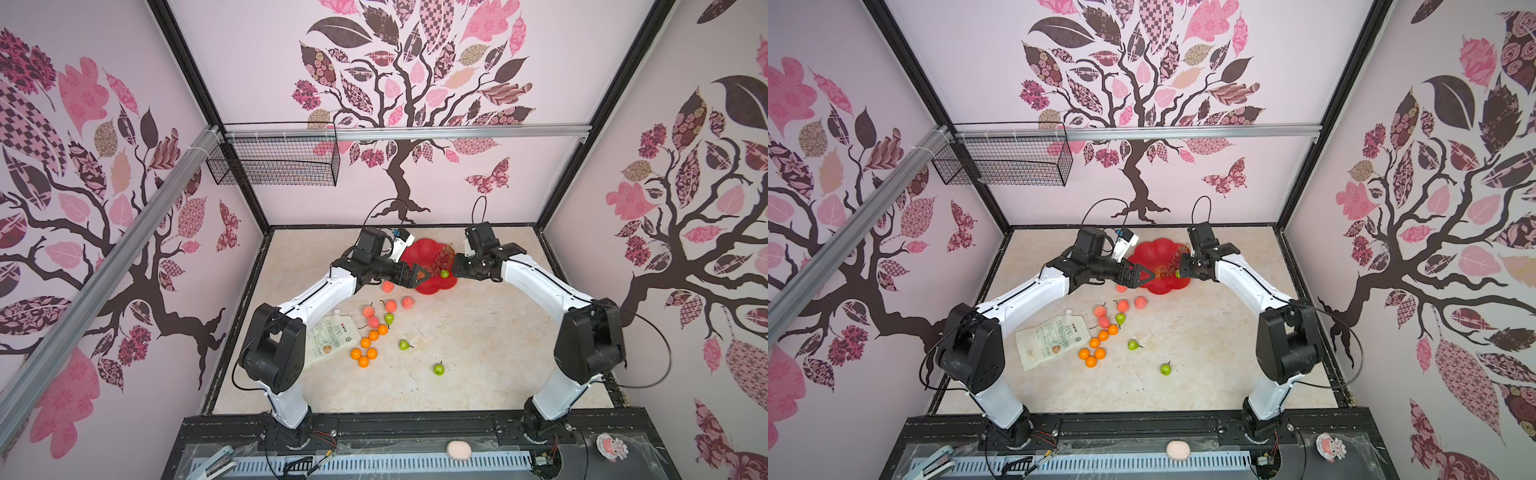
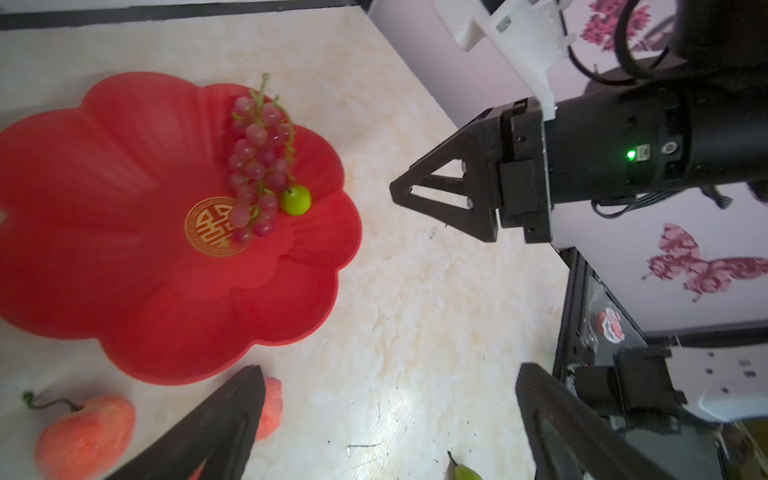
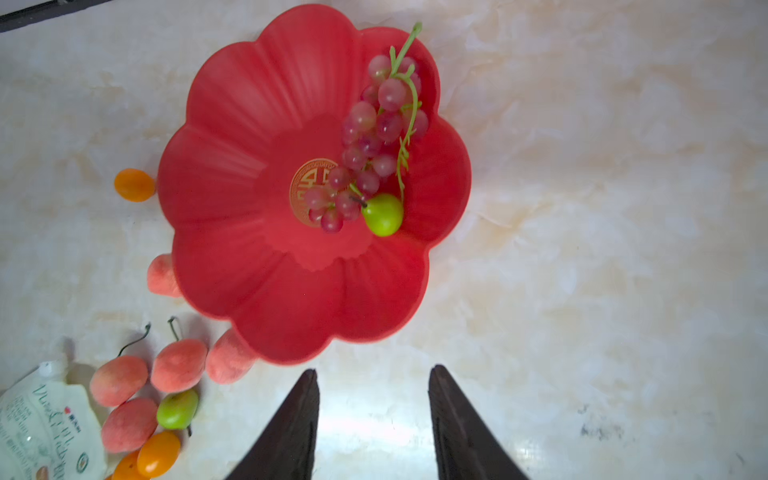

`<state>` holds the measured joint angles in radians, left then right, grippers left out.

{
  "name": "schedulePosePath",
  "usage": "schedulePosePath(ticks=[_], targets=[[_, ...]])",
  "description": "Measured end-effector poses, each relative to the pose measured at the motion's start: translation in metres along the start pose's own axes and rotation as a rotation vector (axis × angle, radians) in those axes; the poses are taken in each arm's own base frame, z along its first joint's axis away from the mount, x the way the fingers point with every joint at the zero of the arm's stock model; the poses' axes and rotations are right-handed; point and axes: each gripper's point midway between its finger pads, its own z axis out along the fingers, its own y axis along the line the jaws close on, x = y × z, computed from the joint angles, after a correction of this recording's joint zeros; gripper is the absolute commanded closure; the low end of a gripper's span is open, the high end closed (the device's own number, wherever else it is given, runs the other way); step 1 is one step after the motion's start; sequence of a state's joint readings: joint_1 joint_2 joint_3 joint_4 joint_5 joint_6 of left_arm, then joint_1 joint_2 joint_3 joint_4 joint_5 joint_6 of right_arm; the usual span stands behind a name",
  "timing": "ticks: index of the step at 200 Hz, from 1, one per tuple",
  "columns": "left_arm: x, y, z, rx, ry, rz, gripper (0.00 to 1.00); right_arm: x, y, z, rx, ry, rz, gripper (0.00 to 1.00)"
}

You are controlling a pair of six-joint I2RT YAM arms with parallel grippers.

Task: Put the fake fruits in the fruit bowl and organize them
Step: 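Release the pear in the bowl and draw the right gripper back, then lower the right gripper onto another green pear near the robot and grasp it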

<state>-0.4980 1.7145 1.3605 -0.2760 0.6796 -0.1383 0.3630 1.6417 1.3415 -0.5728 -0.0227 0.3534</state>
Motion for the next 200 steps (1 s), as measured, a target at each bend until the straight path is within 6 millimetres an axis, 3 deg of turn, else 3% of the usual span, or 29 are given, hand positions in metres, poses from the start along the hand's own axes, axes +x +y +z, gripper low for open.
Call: schedulePosePath(ticks=[22, 50, 68, 99, 130, 160, 200], targets=[[0.0, -0.023, -0.015, 0.057, -0.044, 0.122, 0.02, 0.035, 0.013, -0.011, -0.025, 0.033, -0.021, 0.54], [0.019, -0.059, -0.027, 0.131, -0.052, 0.323, 0.02, 0.093, 0.025, -0.01, -0.053, 0.122, -0.026, 0.54], [0.045, -0.087, -0.026, 0.225, -0.018, 0.483, 0.02, 0.133, 0.032, -0.007, -0.059, 0.193, -0.036, 0.53], [0.102, -0.123, -0.027, 0.419, 0.075, 0.698, 0.02, 0.181, 0.042, -0.002, -0.07, 0.29, -0.04, 0.53], [0.136, -0.134, -0.029, 0.518, 0.151, 0.779, 0.02, 0.21, 0.036, -0.004, -0.069, 0.348, 0.0, 0.52], [0.156, -0.135, -0.028, 0.554, 0.206, 0.827, 0.02, 0.227, 0.032, -0.008, -0.086, 0.4, 0.045, 0.51], [0.174, -0.121, -0.024, 0.511, 0.257, 0.919, 0.02, 0.247, 0.035, -0.011, -0.12, 0.468, 0.075, 0.5]])
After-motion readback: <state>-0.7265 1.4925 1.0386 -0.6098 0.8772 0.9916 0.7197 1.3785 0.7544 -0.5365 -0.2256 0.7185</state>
